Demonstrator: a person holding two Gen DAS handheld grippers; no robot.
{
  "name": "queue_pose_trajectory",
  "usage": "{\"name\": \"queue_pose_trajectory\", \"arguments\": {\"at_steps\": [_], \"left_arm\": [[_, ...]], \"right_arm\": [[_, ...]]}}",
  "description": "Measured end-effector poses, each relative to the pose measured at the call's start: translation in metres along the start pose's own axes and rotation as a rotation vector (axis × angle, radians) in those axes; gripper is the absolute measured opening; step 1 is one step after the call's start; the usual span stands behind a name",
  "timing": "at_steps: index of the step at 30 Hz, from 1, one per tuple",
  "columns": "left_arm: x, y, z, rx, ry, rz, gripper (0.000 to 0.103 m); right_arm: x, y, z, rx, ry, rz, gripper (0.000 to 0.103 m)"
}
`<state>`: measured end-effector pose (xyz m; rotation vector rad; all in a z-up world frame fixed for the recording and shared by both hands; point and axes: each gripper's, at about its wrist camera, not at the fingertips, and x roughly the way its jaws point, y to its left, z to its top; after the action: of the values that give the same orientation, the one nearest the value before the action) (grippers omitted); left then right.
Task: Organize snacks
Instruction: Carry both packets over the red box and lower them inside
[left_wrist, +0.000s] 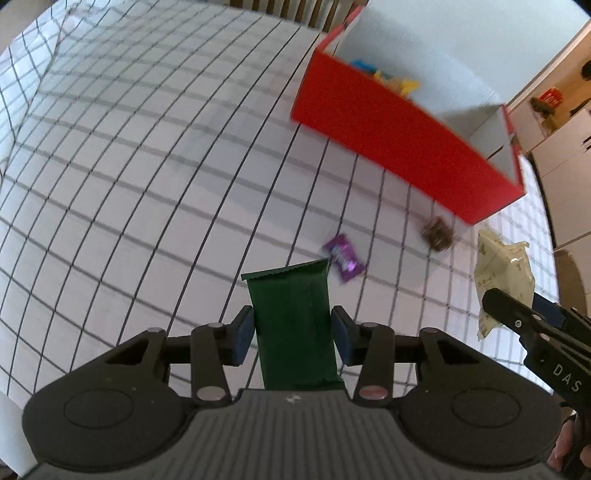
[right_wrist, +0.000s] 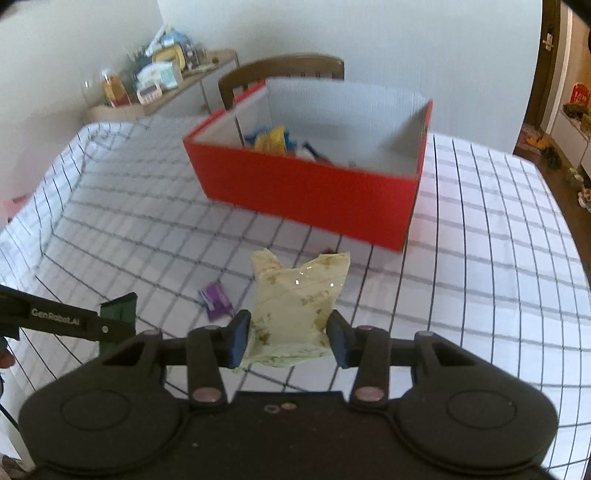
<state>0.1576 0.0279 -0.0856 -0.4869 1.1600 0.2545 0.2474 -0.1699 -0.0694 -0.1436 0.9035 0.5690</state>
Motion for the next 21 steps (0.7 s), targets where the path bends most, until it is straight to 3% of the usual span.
{"name": "queue_pose_trajectory", "arguments": {"at_steps": [10, 21], "left_arm": [[-0.036, -0.030, 0.050, 0.053, -0.141, -0.041, 0.044], [-0.066, -0.079, 0.109, 0.192, -0.313, -0.019, 0.044]], "right_arm": [[-0.022, 0.004, 0.039, -0.039, -0.113, -0.034, 0.043], [-0.027, -0.006, 0.089, -0.021, -0.205, -0.045, 0.043]]}}
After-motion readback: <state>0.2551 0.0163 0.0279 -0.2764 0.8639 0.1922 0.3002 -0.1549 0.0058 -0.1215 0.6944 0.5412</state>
